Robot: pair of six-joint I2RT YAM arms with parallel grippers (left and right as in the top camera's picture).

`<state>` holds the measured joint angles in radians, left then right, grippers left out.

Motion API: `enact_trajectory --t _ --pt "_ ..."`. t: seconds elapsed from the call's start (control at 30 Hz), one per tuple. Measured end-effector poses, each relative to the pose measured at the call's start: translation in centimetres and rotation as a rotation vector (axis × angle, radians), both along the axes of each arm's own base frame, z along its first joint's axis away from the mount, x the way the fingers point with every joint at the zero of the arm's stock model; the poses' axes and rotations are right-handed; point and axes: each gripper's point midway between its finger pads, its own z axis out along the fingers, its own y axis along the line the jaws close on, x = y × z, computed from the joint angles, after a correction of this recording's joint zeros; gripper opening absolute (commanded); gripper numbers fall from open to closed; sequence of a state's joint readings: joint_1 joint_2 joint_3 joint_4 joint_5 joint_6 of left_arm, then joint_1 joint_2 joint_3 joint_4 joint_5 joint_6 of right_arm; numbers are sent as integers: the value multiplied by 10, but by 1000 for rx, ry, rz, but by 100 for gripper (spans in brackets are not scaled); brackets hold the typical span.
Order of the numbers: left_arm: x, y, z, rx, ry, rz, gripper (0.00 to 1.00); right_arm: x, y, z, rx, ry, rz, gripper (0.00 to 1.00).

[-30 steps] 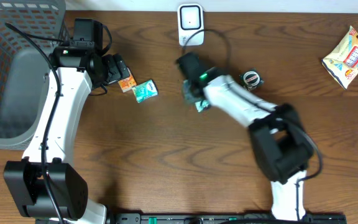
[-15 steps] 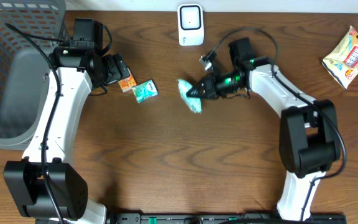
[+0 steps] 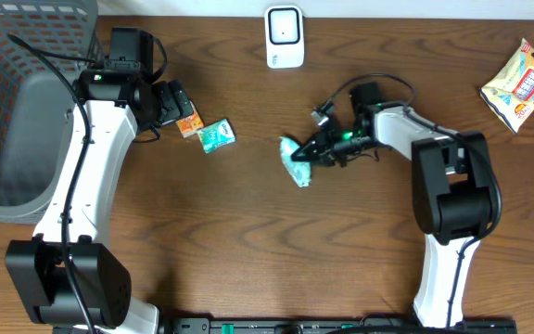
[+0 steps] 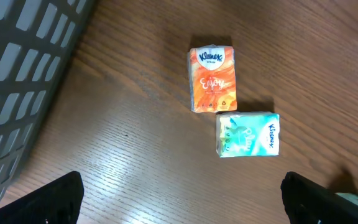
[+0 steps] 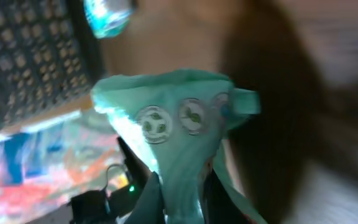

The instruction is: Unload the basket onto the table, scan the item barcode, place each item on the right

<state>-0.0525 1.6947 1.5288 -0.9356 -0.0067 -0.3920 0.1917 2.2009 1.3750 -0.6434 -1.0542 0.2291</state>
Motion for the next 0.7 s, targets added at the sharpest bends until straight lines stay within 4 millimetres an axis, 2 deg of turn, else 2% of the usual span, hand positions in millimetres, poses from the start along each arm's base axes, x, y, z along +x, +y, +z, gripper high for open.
enact_trajectory --t 0.17,0.3,0.47,0.53,0.7 --pt "0 0 0 0 0 0 100 14 -28 -9 -67 27 -88 34" --pt "0 0 0 0 0 0 100 27 -59 -13 -128 52 -164 38" --pt "0 0 0 0 0 0 100 33 -80 -9 -158 73 -204 39" --pt "0 0 0 0 0 0 100 30 -81 -7 -166 79 -189 39" --pt "0 0 0 0 0 0 100 0 -73 -6 -181 152 -103 36"
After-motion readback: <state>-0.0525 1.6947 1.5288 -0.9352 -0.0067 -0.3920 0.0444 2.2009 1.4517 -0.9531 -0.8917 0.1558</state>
